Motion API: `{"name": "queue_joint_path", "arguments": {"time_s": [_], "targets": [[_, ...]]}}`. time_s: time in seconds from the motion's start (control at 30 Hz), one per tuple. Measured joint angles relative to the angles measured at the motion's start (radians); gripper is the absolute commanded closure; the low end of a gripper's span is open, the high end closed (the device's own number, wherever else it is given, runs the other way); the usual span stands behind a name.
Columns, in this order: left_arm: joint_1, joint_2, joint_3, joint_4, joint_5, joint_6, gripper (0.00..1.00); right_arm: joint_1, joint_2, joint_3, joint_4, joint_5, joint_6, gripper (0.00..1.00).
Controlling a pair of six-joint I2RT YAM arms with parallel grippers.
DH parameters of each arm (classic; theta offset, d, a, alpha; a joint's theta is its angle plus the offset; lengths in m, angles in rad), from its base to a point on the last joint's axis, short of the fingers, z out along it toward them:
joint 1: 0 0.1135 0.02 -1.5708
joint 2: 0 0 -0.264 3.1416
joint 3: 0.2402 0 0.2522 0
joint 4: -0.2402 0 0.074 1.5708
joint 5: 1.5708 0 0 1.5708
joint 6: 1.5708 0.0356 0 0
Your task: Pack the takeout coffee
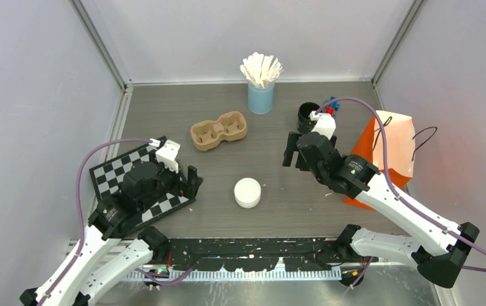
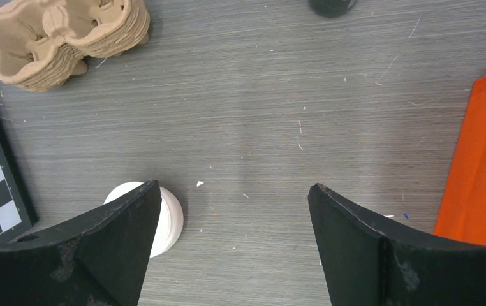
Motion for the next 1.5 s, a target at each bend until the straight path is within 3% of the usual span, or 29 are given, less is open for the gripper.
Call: {"name": "queue_joint_path", "arguments": {"time_s": [0.37,0.57,0.67,0.73,0.83,1.13,1.3,1.5], "targets": [[0.000,0.002,-0.002,0.000,0.001,0.012,0.00,0.000,0.008,-0.031,0.117,0.008,-0.060,0.14],[0.000,-0.011,-0.003,0.000,0.002,0.012,0.00,-0.029,0.249,0.100,0.174,0.105,-0.237,0.18],[0.000,-0.014,-0.003,0.000,0.002,0.013,0.00,-0.114,0.406,0.211,0.183,0.086,-0.298,0.27],[0.000,-0.014,-0.003,0.000,0.002,0.013,0.00,-0.180,0.477,0.255,0.190,0.068,-0.328,0.44],[0.000,-0.016,-0.004,0.000,0.004,0.013,0.00,-0.268,0.568,0.315,0.193,0.034,-0.367,0.56],[0.000,-0.020,-0.010,0.000,0.010,0.014,0.00,-0.427,0.785,0.497,0.187,-0.087,-0.436,0.67],[0.000,-0.021,-0.011,0.001,0.019,0.014,0.00,-0.460,0.844,0.535,0.166,-0.151,-0.460,0.75],[0.000,-0.019,-0.011,0.001,0.034,0.014,0.00,-0.468,0.866,0.560,0.146,-0.156,-0.496,0.77]]}}
